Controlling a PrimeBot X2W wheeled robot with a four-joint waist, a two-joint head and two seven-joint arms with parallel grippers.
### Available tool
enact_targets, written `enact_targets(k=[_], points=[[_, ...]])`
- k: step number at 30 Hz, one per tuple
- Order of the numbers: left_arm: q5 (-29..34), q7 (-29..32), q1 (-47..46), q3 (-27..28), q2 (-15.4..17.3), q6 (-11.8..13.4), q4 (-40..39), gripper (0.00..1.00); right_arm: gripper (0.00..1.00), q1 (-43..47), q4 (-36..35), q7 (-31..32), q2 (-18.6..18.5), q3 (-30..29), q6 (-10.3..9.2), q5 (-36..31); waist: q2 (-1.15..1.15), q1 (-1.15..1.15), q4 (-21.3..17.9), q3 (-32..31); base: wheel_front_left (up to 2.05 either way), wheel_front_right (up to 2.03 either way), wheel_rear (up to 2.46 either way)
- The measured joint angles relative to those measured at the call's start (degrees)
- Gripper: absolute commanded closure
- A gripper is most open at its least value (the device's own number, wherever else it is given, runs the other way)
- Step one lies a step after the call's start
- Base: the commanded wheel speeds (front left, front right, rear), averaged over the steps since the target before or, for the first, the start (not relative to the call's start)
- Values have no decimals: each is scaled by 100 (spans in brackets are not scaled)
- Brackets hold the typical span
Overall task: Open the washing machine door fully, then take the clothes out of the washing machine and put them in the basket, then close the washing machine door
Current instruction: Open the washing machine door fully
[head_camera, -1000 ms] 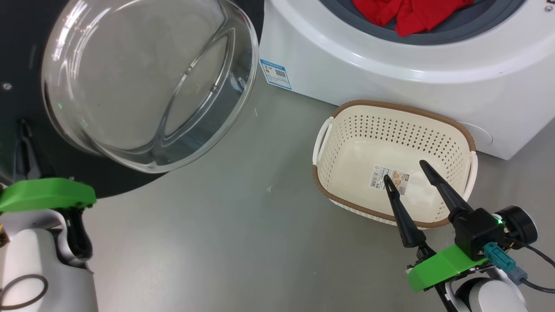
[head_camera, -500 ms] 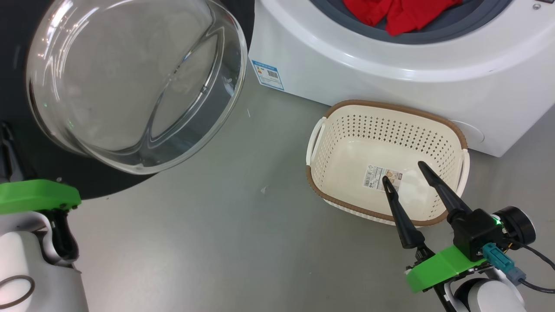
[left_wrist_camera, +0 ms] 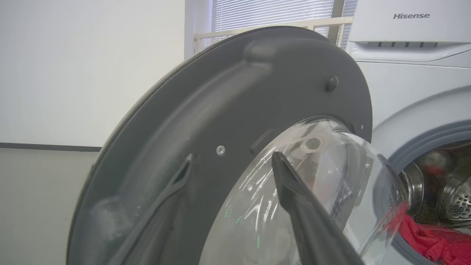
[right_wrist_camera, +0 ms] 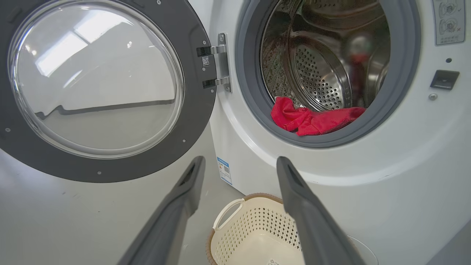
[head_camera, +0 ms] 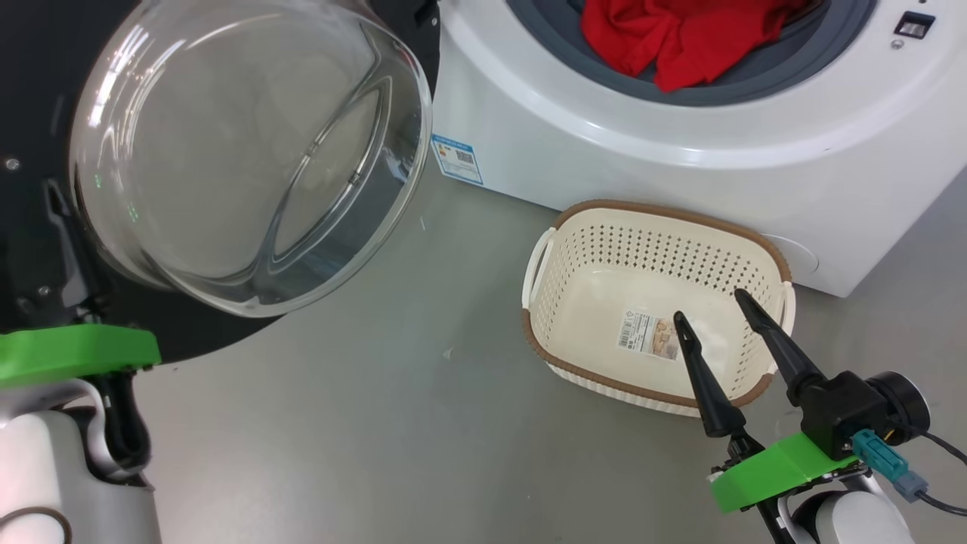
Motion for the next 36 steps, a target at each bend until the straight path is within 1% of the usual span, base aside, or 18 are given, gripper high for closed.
enact_targets(k=[8, 15, 19, 29, 31, 36], points=[[-152, 0, 315, -736, 31, 4, -905, 0, 0, -1, 226, -253, 3, -66, 0, 140, 0, 0, -183, -204, 0, 0, 0], [-188, -1, 487, -1318, 55, -1, -1391, 0, 0, -11, 389, -427, 15, -244, 0, 332, 0, 0, -472, -350, 0, 0, 0], [-204, -1, 566, -1518, 62, -51, -1460, 0, 0, -19, 427, -471, 20, -363, 0, 332, 0, 0, -616, -402, 0, 0, 0], [-287, -1, 667, -1941, 92, -159, -1548, 0, 0, -196, 443, -570, 27, -769, 0, 334, 0, 0, -1161, -512, 0, 0, 0], [-282, -1, 672, -2057, 119, -248, -1547, 0, 0, -208, 442, -571, 30, -833, 0, 333, 0, 0, -1279, -521, 0, 0, 0], [-315, 0, 790, -2288, 221, -303, -1473, 0, 0, -209, 408, -579, 33, -988, 0, 333, 0, 0, -1574, -531, 0, 0, 0]])
